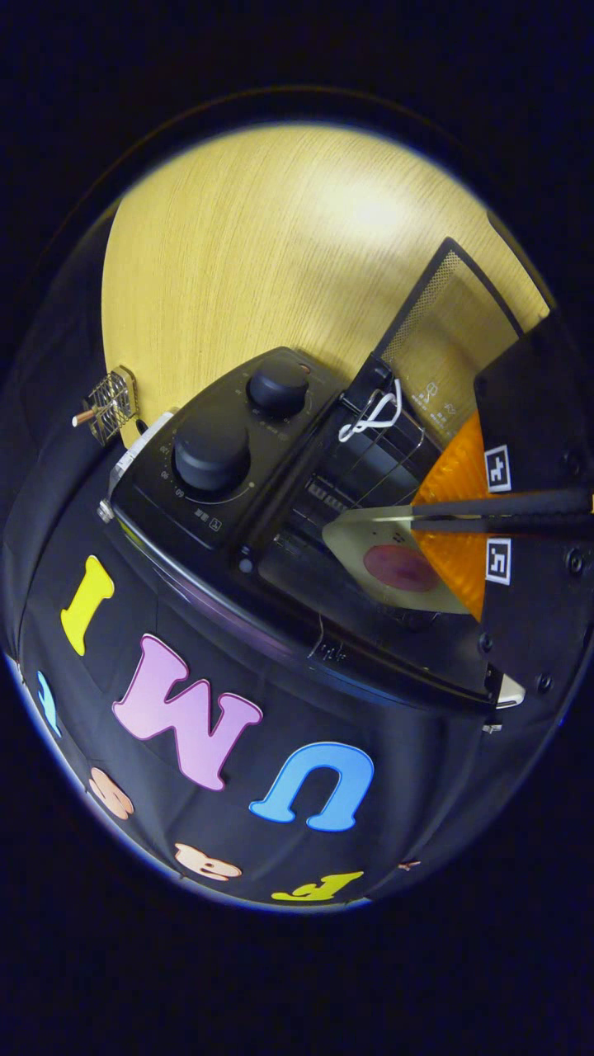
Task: Open the toaster oven, put the food inside, and close the toaster oven door.
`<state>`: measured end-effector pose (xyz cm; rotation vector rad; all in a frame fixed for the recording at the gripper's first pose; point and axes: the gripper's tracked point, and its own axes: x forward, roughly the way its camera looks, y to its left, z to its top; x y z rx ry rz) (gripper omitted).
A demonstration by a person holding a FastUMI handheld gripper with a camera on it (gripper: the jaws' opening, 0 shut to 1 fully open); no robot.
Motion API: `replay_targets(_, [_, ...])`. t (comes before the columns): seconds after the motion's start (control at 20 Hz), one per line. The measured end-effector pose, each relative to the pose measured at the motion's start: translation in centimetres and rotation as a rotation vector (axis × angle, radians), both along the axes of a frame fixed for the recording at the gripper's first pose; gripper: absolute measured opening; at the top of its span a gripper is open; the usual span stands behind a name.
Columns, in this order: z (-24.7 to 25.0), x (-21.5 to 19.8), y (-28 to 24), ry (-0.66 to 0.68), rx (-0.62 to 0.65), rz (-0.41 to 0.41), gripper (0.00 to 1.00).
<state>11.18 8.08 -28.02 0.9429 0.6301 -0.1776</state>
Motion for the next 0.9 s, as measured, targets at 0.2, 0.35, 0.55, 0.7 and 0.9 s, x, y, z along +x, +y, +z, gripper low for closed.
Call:
replay_targets(0.2, [1.0, -2.0, 1.0, 0.007, -0.012, 0.071, 0.38])
replay_targets(0.35, [2.7, -5.2, 1.3, -0.015, -0.125, 0.186, 1.0])
replay_targets(0.55, [4.4, -11.0, 1.0, -0.027, -0.382, 0.39, 0.99])
replay_targets(0.7, [2.1, -14.7, 1.0, 0.024, -0.543, 0.545, 0.99])
replay_targets(0.9, [-3.5, -17.4, 0.6, 0.14, -0.647, 0.629, 1.0])
